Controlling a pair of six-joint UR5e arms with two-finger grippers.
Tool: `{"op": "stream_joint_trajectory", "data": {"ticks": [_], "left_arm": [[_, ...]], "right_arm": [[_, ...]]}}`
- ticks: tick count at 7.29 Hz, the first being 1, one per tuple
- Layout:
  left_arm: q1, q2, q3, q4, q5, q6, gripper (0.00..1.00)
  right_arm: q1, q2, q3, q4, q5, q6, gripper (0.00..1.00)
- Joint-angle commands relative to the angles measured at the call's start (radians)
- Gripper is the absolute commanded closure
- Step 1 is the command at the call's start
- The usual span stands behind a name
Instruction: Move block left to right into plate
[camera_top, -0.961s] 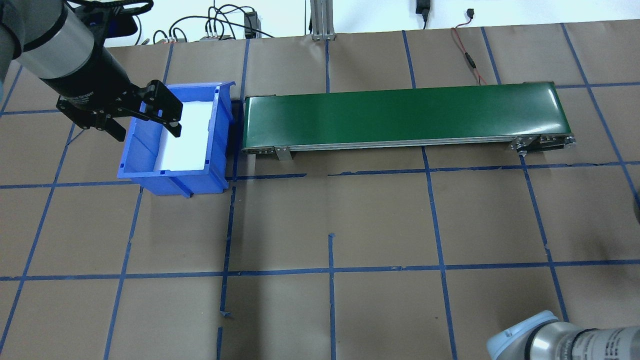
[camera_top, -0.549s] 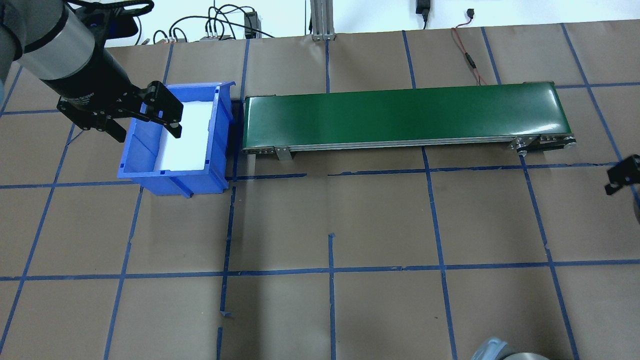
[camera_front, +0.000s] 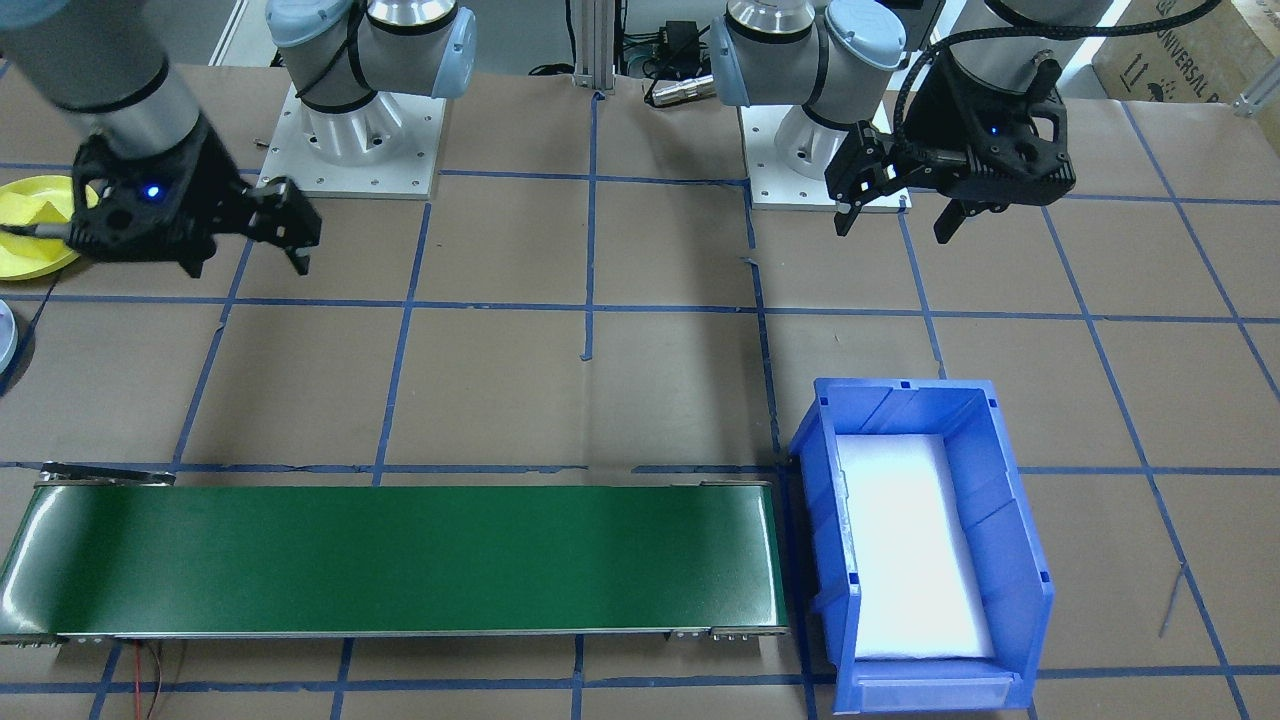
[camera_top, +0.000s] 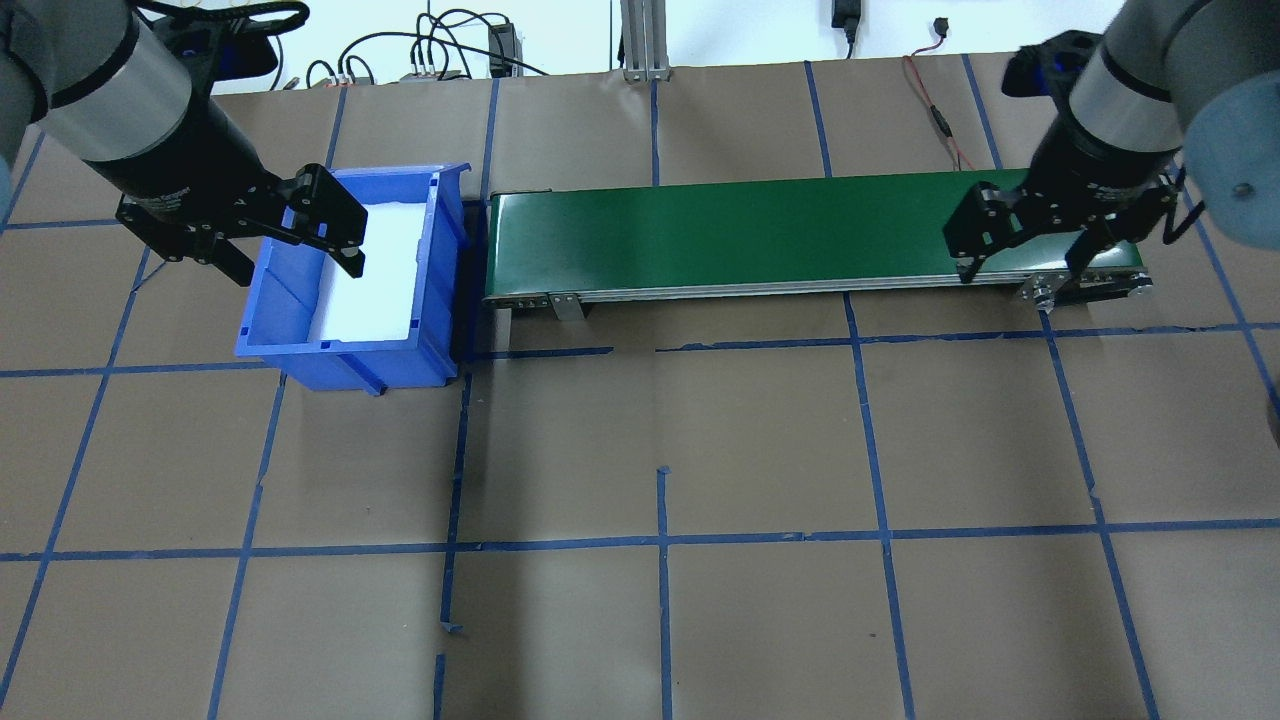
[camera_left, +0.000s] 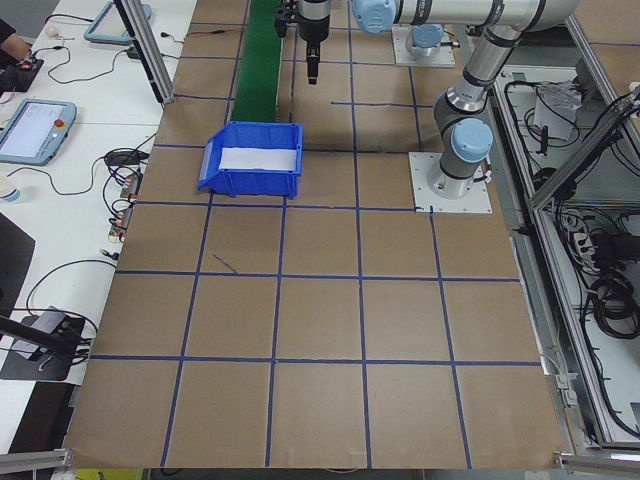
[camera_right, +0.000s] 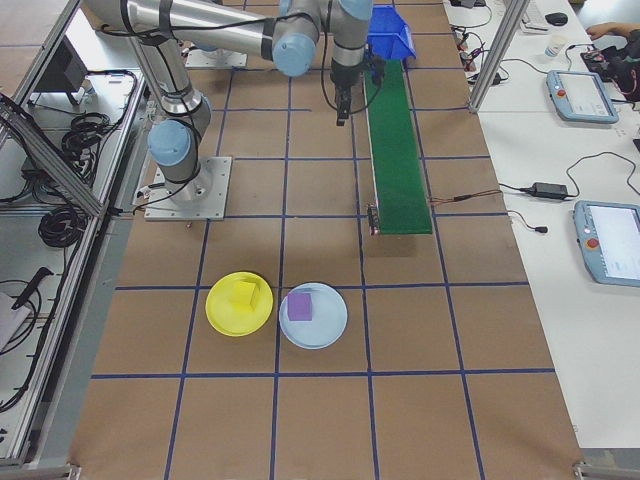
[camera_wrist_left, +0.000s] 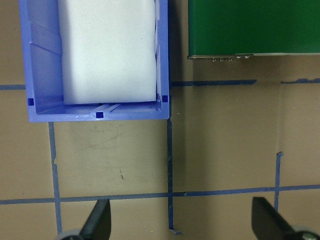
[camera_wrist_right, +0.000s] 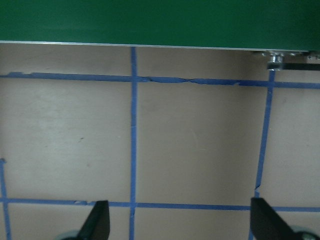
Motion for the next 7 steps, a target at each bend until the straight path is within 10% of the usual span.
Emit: {"op": "stream_joint_trajectory", "data": {"ticks": [1, 7], "left_arm": [[0.0, 0.0, -0.001, -0.001, 0.0, 0.0, 0.0], [0.0, 0.0, -0.001, -0.001, 0.0, 0.0, 0.0]], "right_arm": [[0.096, -0.054, -0.013, 0.053, -0.009, 0.044, 0.0], [0.124, 0.041, -0.163, 0.117, 0.003, 0.171, 0.0]]}}
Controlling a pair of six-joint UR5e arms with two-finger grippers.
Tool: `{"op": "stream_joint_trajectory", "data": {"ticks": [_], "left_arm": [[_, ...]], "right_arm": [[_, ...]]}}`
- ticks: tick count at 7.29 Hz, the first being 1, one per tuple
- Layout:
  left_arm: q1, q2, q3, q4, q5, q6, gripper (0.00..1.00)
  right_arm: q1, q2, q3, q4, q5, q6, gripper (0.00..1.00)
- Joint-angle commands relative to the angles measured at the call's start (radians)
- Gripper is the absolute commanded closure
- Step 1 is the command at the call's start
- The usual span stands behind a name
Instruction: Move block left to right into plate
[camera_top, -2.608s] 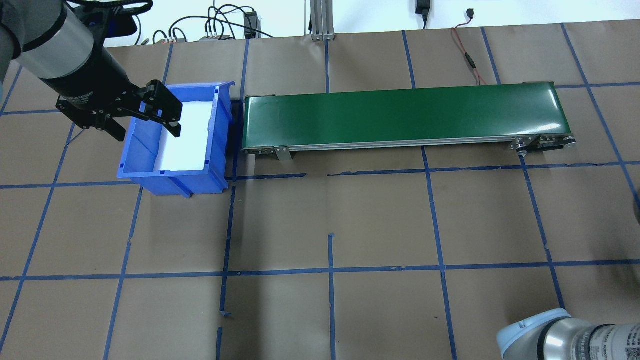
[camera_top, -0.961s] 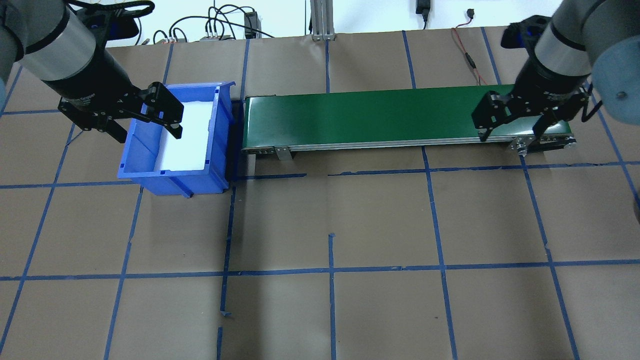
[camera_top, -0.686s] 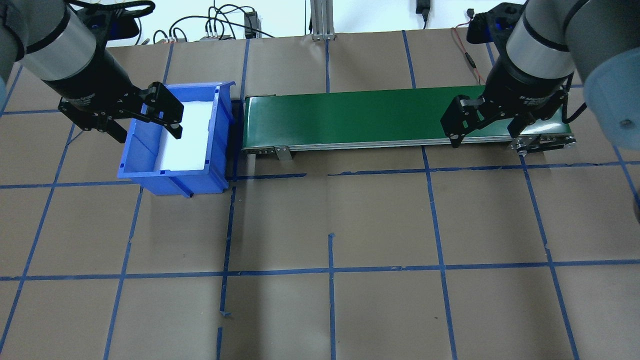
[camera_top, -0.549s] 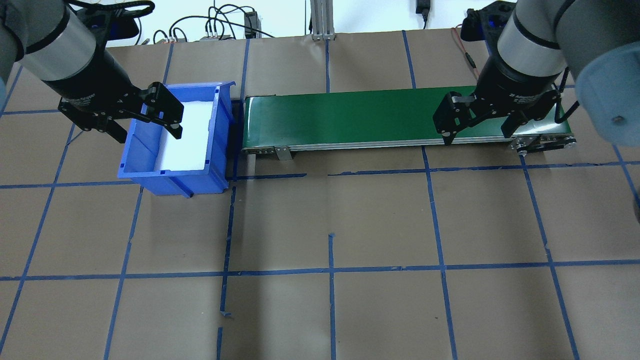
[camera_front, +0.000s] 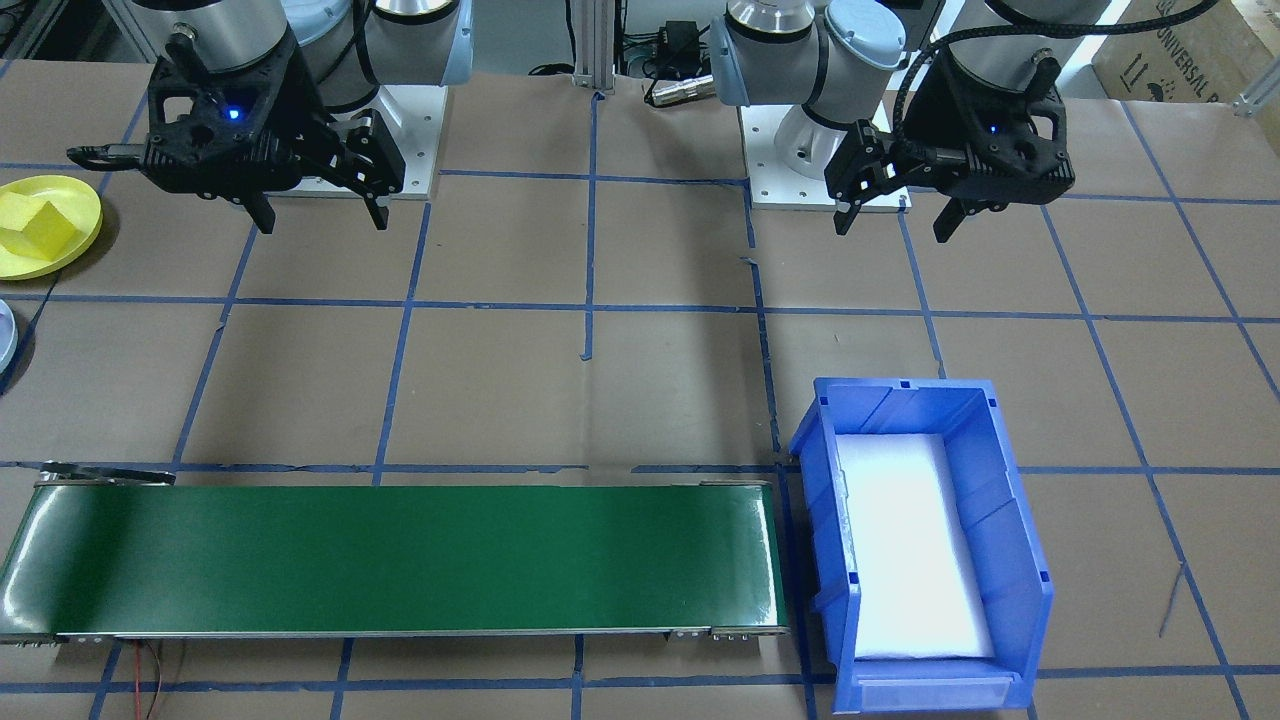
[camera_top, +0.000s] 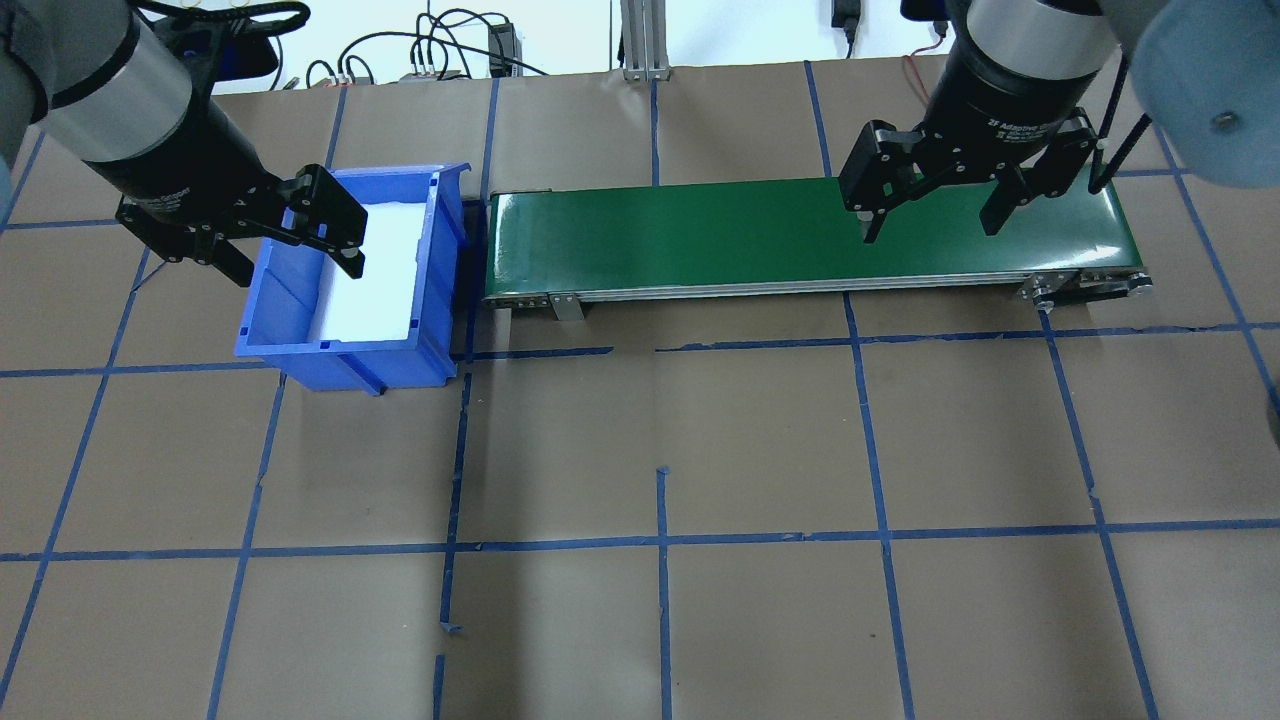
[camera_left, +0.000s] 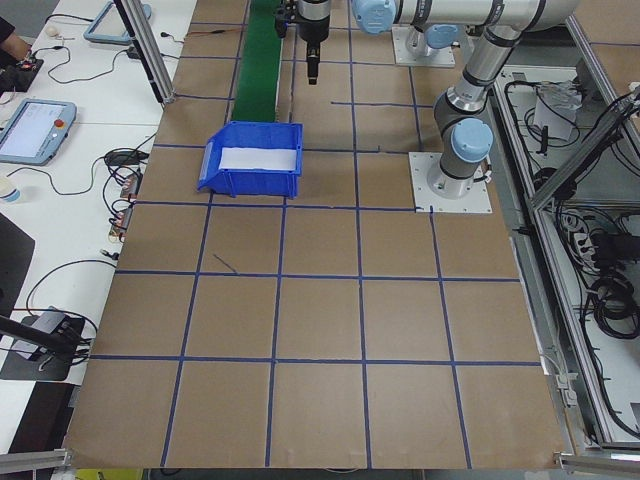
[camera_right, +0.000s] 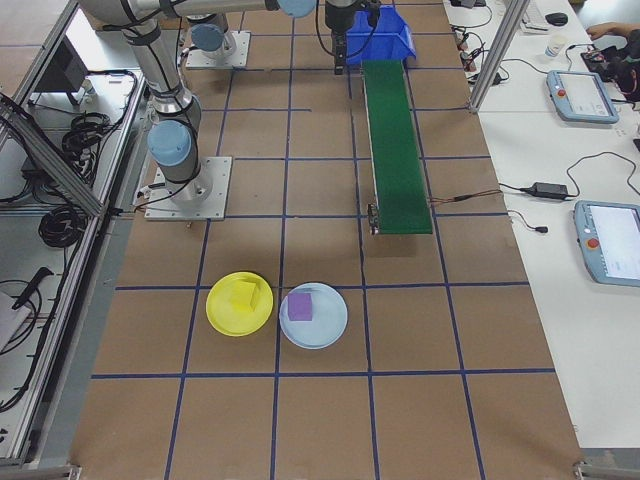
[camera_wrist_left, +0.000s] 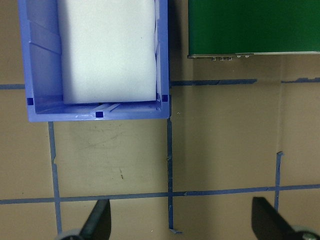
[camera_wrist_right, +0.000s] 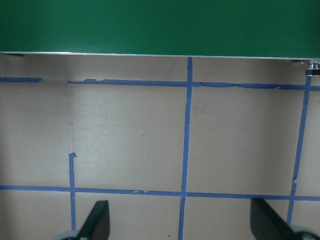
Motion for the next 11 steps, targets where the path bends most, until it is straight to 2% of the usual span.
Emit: {"op": "stream_joint_trajectory", "data": {"ticks": [1, 11], "left_arm": [[0.001, 0.0, 0.0, 0.0, 0.0, 0.0, 0.0], [-0.001, 0.0, 0.0, 0.0, 0.0, -0.001, 0.0]], "right_arm": [[-0.004, -0.008, 0.019, 0.001, -0.011, 0.001, 0.0], [-0.004, -0.013, 0.021, -0.004, -0.022, 0.001, 0.0]]}}
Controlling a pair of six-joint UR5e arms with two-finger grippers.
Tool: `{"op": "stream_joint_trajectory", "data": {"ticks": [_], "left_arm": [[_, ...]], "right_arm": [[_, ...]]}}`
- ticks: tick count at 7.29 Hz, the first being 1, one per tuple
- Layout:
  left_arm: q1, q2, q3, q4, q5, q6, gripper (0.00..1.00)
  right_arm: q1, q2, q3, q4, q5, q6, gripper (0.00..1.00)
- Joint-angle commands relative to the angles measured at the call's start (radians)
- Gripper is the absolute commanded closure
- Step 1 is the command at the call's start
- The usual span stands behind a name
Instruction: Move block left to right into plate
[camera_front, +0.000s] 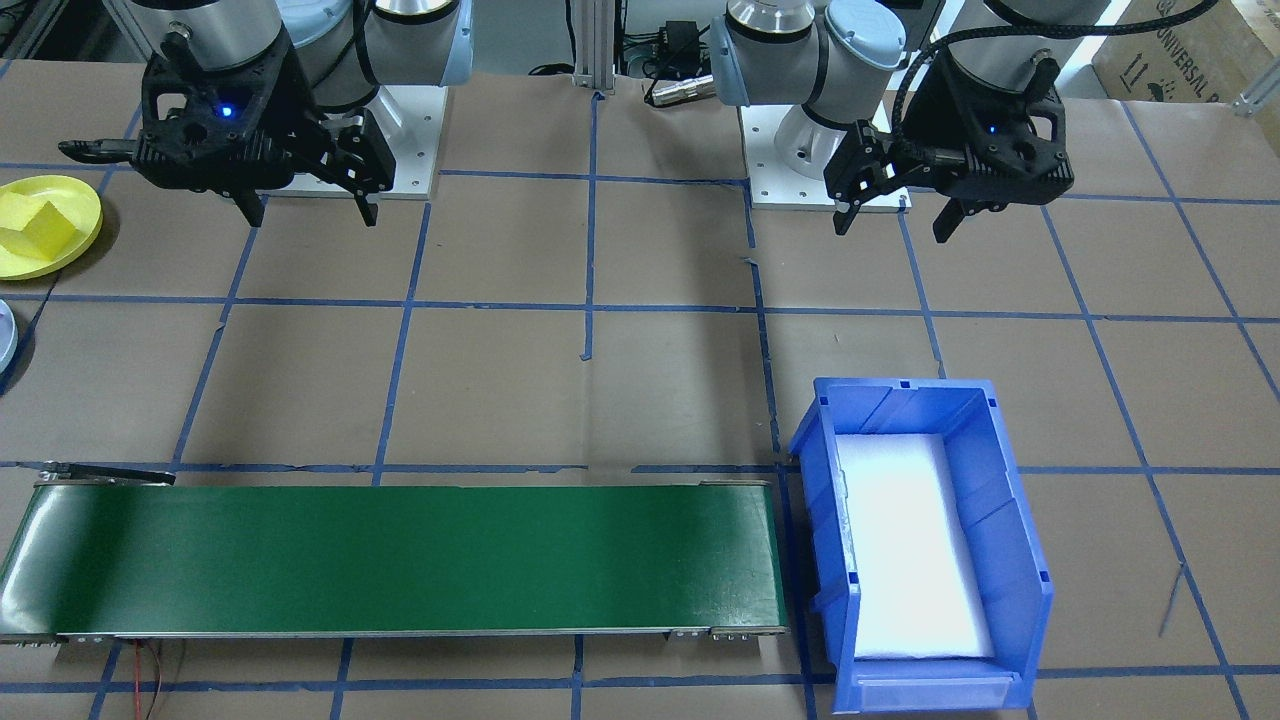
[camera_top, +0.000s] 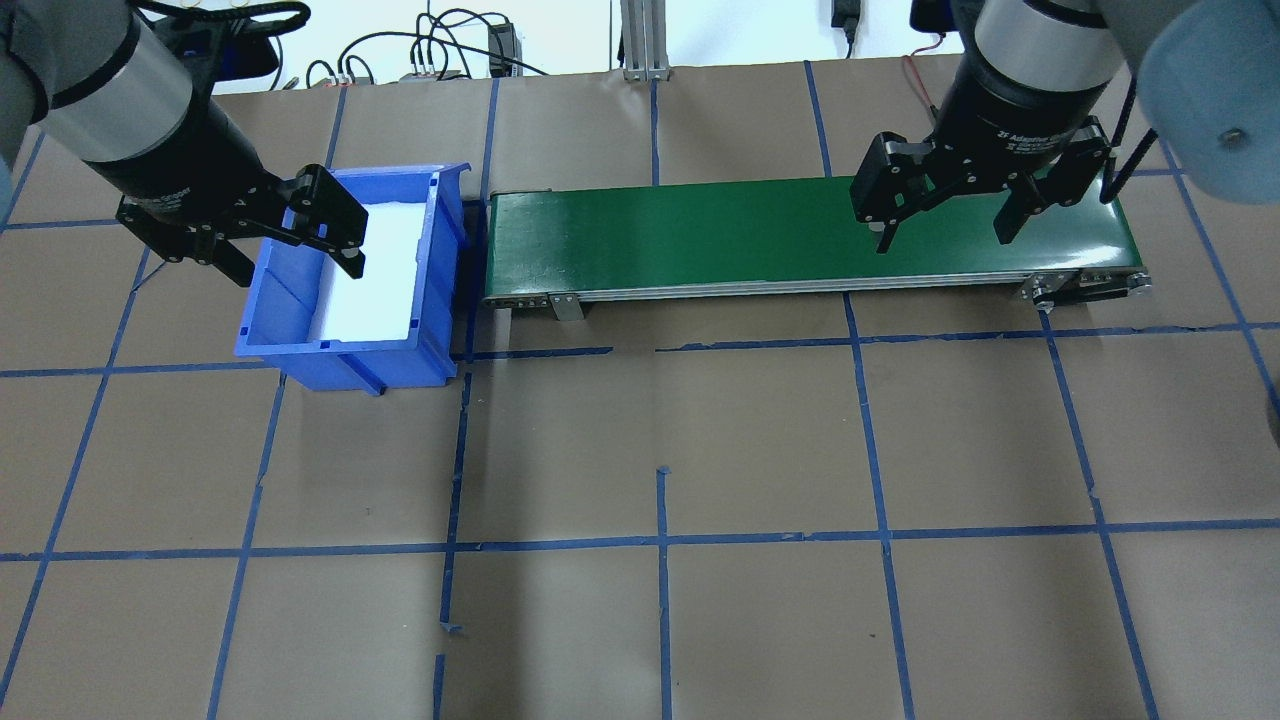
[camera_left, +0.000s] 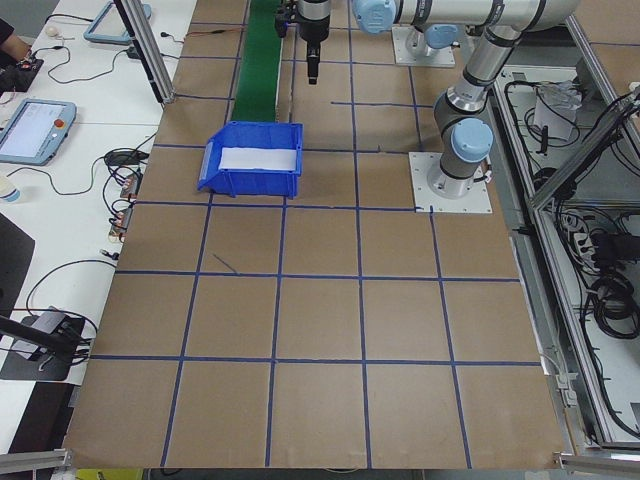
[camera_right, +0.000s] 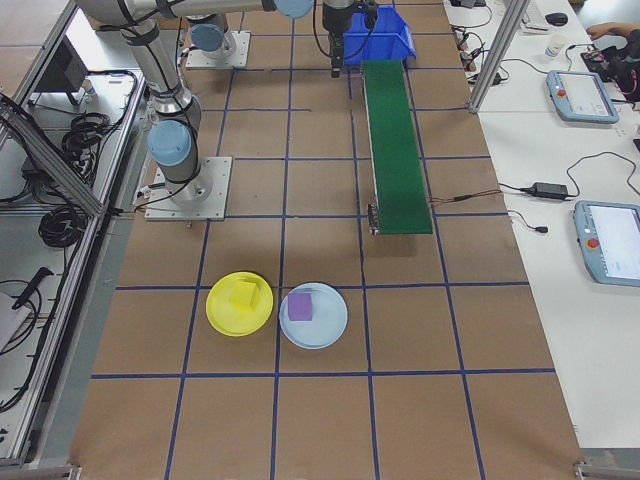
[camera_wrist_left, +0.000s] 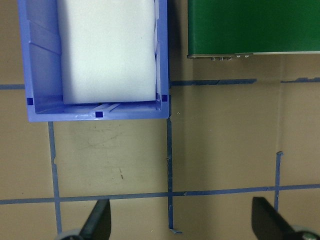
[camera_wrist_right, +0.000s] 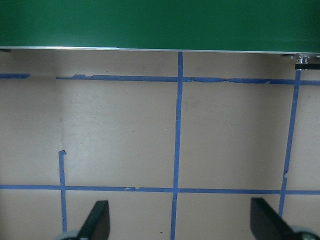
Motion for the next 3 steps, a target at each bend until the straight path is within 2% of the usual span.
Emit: {"op": "stream_joint_trajectory", "data": {"ticks": [1, 3], "left_arm": [[0.0, 0.0, 0.0, 0.0, 0.0, 0.0, 0.0], [0.001, 0.0, 0.0, 0.0, 0.0, 0.0, 0.0]], "right_arm": [[0.0, 0.0, 0.001, -0.001, -0.002, -0.001, 0.0], [0.0, 0.0, 0.001, -0.002, 0.001, -0.001, 0.0]]}}
